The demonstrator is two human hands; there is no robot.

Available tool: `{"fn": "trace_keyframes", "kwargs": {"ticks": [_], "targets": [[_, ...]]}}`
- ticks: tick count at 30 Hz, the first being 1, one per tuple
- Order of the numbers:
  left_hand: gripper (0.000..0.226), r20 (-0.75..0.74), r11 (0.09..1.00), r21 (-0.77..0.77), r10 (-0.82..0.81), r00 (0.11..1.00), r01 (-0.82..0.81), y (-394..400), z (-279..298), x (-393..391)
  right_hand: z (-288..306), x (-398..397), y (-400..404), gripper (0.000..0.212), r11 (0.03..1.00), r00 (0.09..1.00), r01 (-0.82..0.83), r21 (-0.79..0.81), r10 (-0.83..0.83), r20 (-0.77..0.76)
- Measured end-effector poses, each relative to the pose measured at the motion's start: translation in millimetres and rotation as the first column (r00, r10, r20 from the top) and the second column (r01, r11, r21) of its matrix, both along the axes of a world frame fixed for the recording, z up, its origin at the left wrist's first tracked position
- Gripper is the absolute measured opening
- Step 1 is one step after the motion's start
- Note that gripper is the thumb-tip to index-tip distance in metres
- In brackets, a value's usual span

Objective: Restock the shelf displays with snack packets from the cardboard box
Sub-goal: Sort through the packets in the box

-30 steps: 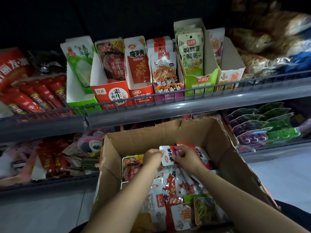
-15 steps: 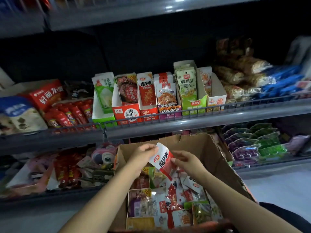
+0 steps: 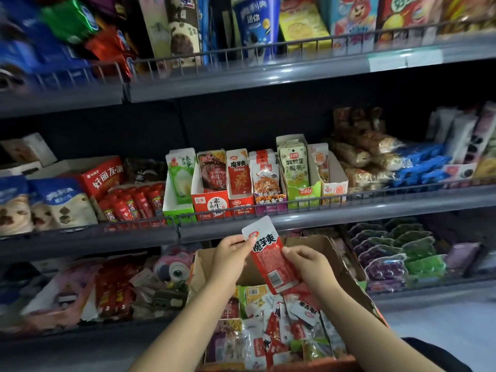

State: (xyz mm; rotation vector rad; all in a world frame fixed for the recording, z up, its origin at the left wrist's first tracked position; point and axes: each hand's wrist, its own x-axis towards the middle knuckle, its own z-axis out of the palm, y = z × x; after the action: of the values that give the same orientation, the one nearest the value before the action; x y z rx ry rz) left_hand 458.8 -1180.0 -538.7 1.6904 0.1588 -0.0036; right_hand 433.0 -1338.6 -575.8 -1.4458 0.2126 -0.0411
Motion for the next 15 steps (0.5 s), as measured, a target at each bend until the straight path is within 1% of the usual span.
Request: {"fn": "trace_keyframes", "kwargs": {"ticks": [3, 5, 8, 10, 13, 15], "targets": [[0.040, 0.051, 0.997, 0.081, -0.007, 0.999, 0.003, -5, 5, -9, 12, -6, 8, 0.016, 0.999, 0.997, 0.037, -0.017, -0.036, 0.074], [0.045, 0.052, 0.998, 0.063, -0.026, 0.998, 0.023, -7, 10, -12, 18, -9, 11, 0.012, 0.997, 0.990, 0.054, -0.047, -0.048, 0.132], [0.051, 0.015, 0.993, -0.099, -0.063, 0.998, 0.064, -6, 19, -15, 26, -12, 13, 0.007, 0.997, 0.979, 0.034, -0.063, -0.021, 0.201], [0.055, -0.020, 0.976, -0.205, -0.079, 0.997, 0.073, -4, 24, -15, 30, -13, 13, 0.007, 0.994, 0.971, 0.012, -0.108, 0.014, 0.237], [0.062, -0.037, 0.948, -0.307, -0.106, 0.994, 0.090, 0, 27, -14, 34, -13, 14, 0.010, 0.985, 0.955, -0.024, -0.172, 0.073, 0.287], [0.062, -0.036, 0.927, -0.362, -0.122, 0.992, 0.101, 3, 27, -14, 37, -13, 15, 0.011, 0.979, 0.947, -0.047, -0.199, 0.107, 0.303]]}}
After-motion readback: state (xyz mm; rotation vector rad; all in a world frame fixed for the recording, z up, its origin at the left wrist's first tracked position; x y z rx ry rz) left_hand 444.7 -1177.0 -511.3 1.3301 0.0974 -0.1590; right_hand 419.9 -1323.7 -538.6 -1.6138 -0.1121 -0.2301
